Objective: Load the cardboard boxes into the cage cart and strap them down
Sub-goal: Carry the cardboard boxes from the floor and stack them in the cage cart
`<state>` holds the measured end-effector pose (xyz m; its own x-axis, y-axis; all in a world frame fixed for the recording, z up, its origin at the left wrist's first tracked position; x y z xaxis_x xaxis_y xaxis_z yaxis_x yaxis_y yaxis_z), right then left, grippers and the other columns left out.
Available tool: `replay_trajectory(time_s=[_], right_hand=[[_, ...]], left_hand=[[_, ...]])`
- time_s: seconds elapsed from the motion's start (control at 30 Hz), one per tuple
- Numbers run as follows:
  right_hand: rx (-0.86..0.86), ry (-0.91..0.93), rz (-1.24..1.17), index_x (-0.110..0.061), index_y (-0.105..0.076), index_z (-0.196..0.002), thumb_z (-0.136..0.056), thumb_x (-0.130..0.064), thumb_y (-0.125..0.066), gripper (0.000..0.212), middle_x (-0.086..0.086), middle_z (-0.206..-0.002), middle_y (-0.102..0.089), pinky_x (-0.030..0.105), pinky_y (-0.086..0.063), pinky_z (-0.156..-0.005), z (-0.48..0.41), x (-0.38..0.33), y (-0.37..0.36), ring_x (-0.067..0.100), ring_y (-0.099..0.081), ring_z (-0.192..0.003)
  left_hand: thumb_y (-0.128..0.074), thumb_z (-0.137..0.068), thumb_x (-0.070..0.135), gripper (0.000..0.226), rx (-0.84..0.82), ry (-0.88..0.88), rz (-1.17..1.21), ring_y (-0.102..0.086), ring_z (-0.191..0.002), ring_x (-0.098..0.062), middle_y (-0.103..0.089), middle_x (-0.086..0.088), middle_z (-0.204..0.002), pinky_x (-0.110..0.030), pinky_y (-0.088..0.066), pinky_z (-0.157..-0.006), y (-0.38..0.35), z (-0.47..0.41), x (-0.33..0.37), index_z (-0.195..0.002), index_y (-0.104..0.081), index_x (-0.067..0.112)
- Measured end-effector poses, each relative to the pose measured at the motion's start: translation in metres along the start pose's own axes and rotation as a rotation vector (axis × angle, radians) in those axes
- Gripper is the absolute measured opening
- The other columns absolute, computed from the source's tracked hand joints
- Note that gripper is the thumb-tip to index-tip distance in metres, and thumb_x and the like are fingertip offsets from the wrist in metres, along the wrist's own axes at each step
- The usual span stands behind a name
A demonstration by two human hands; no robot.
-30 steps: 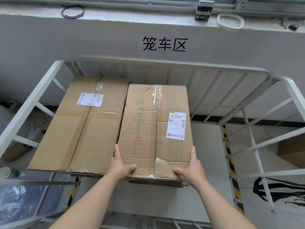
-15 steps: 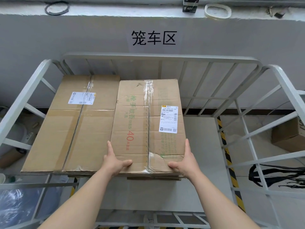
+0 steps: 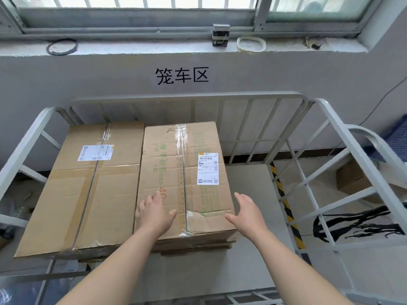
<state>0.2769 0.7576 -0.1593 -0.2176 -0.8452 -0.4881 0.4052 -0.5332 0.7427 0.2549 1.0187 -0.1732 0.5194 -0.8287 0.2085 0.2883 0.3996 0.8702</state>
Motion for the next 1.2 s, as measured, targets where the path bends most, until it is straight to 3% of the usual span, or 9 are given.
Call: replay_trajectory(time_s=[0.1, 0.17, 0.5, 0.73, 0.97, 1.2], right_hand=[[0.076, 0.018, 0.057, -0.019, -0.029, -0.151, -0.092, -0.034, -0.061, 0.068, -0.001, -0.156, -0.029, 0.033, -0.024, -0.118, 0.017, 0.008, 0.033, 0.017, -0.026, -0.144], [0.138, 0.039, 0.073, -0.020, -0.030, -0.151, -0.094, -0.034, -0.058, 0.064, -0.002, -0.156, -0.031, 0.032, -0.021, -0.119, 0.031, 0.017, 0.058, 0.015, -0.025, -0.144], [0.459, -0.116, 0.014, -0.018, -0.042, -0.145, -0.094, -0.038, -0.057, 0.056, -0.003, -0.147, -0.043, 0.030, -0.027, -0.115, 0.157, 0.160, 0.177, 0.015, -0.035, -0.138], [0.587, -0.351, -0.071, -0.019, -0.048, -0.140, -0.092, -0.038, -0.058, 0.053, -0.002, -0.142, -0.049, 0.030, -0.037, -0.109, 0.277, 0.321, 0.208, 0.016, -0.046, -0.129], [0.616, -0.600, -0.163, -0.016, -0.049, -0.141, -0.092, -0.040, -0.058, 0.055, 0.001, -0.145, -0.047, 0.027, -0.031, -0.111, 0.382, 0.478, 0.193, 0.016, -0.043, -0.133], [0.638, -0.863, -0.360, -0.015, -0.047, -0.142, -0.093, -0.037, -0.059, 0.056, 0.002, -0.147, -0.045, 0.028, -0.032, -0.111, 0.470, 0.590, 0.146, 0.017, -0.042, -0.134]], left_hand=[[-0.052, -0.090, 0.053, 0.066, 0.055, -0.200, -0.109, -0.037, -0.135, -0.024, -0.043, -0.001, -0.147, -0.038, -0.026, -0.111, 0.019, 0.020, 0.050, -0.145, -0.035, 0.023], [-0.051, -0.091, 0.051, 0.057, 0.084, -0.324, -0.144, -0.043, -0.131, -0.022, -0.049, 0.003, -0.141, -0.037, -0.028, -0.109, 0.029, 0.040, 0.086, -0.142, -0.040, 0.026], [-0.046, -0.095, 0.047, 0.054, 0.065, -0.817, -0.156, -0.049, -0.128, -0.021, -0.049, 0.002, -0.143, -0.034, -0.039, -0.105, -0.002, 0.182, 0.270, -0.144, -0.044, 0.023], [-0.047, -0.095, 0.041, 0.040, 0.011, -1.118, -0.236, -0.057, -0.112, -0.023, -0.061, -0.001, -0.123, -0.033, -0.044, -0.094, -0.088, 0.330, 0.388, -0.125, -0.058, 0.018], [-0.049, -0.093, 0.045, 0.043, -0.152, -1.289, -0.314, -0.058, -0.112, -0.022, -0.062, -0.001, -0.122, -0.034, -0.046, -0.093, -0.208, 0.461, 0.469, -0.126, -0.058, 0.019], [-0.048, -0.094, 0.047, 0.055, -0.330, -1.403, -0.451, -0.052, -0.125, -0.019, -0.054, 0.001, -0.139, -0.032, -0.042, -0.102, -0.312, 0.550, 0.514, -0.143, -0.044, 0.023]])
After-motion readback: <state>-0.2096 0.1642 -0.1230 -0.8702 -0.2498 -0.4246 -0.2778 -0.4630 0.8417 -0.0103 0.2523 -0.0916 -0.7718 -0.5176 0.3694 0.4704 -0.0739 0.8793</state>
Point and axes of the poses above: each hand's wrist, its own z-axis away from the middle knuckle, its own y-axis out of the back of the hand, x = y × z, the point moved 6 cm from there along -z, towards the middle knuckle
